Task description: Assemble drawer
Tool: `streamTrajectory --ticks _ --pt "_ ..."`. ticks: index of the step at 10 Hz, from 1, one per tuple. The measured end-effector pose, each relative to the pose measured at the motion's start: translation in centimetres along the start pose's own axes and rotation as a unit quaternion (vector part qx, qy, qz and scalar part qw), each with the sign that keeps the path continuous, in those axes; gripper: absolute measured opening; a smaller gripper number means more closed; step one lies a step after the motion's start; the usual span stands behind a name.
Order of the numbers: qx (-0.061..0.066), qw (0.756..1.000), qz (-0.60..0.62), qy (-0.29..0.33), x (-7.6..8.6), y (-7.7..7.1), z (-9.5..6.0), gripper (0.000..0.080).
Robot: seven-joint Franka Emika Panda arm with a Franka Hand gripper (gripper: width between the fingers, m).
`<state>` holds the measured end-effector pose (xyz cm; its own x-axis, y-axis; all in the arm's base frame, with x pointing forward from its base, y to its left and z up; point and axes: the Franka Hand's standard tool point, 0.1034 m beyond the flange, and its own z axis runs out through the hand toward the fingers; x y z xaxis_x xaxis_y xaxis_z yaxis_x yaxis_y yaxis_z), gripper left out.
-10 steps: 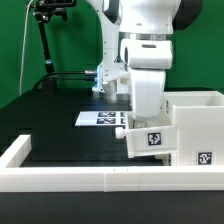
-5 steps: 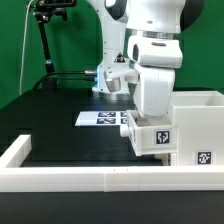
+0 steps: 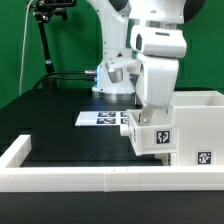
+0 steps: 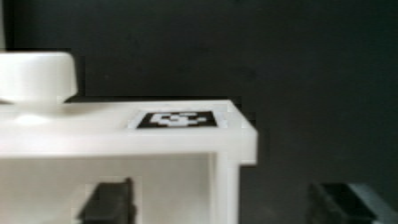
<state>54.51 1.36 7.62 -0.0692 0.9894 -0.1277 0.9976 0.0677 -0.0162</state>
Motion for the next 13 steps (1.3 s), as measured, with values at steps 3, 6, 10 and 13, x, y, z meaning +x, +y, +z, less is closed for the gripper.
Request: streamTrajectory --ticks 3,6,10,13 --pt "0.001 1.0 -0.002 -0.009 -1.1 0.2 -2.2 0.0637" --pt "-0.001 0.999 -0.029 -0.016 -4.6 0.6 -3.0 0.0648" --pt "0.015 0.999 -0.044 -0.011 -5.8 0.0 -1.4 0.0648" --pt "0.022 0.998 -0.051 0.041 -7.0 -0.4 -0.4 0.0648"
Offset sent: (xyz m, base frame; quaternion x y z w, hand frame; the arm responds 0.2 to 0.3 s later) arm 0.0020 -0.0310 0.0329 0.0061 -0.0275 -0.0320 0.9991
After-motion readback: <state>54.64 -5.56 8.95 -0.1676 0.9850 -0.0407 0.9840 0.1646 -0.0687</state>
